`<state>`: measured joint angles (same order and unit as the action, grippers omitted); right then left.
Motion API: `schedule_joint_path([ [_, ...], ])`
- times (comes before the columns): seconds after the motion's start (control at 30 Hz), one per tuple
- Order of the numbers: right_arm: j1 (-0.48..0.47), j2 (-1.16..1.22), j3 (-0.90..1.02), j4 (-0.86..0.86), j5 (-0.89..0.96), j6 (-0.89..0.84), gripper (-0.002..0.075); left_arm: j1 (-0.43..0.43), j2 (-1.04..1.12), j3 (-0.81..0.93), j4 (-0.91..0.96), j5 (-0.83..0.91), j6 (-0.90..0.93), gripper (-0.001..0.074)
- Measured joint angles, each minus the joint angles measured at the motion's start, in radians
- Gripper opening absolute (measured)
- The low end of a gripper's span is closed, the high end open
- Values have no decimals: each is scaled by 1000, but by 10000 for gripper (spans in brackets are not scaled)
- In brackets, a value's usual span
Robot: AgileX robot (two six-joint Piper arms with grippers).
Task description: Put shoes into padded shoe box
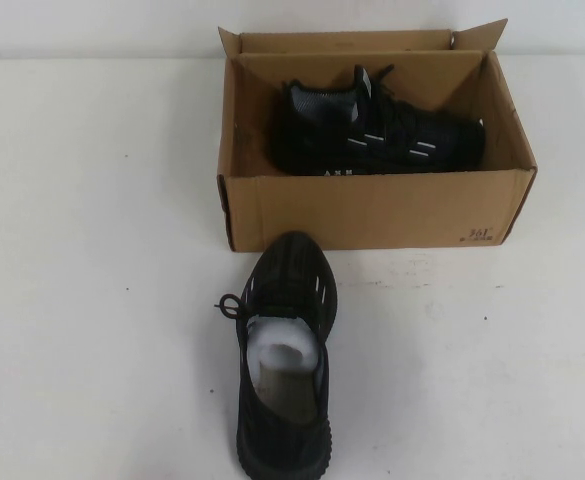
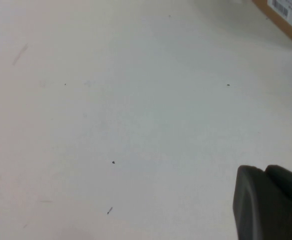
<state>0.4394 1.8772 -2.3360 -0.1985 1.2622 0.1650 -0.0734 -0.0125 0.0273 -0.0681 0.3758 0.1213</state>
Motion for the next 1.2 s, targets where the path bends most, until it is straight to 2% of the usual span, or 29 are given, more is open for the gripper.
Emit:
schedule_joint_path([
  [0.5, 0, -597, 638, 60, 7, 0, -8, 0, 0, 0, 0, 0, 0, 0],
  [0.93, 0, -758, 946, -17, -5, -77, -8, 0, 0, 0, 0, 0, 0, 0],
  [1.03, -18, -812, 1108, -38, -152, -79, -8, 0, 0, 0, 0, 0, 0, 0],
  [1.2, -152, -1000, 1508, -45, -670, -81, -8, 0, 0, 0, 0, 1, 0, 0],
])
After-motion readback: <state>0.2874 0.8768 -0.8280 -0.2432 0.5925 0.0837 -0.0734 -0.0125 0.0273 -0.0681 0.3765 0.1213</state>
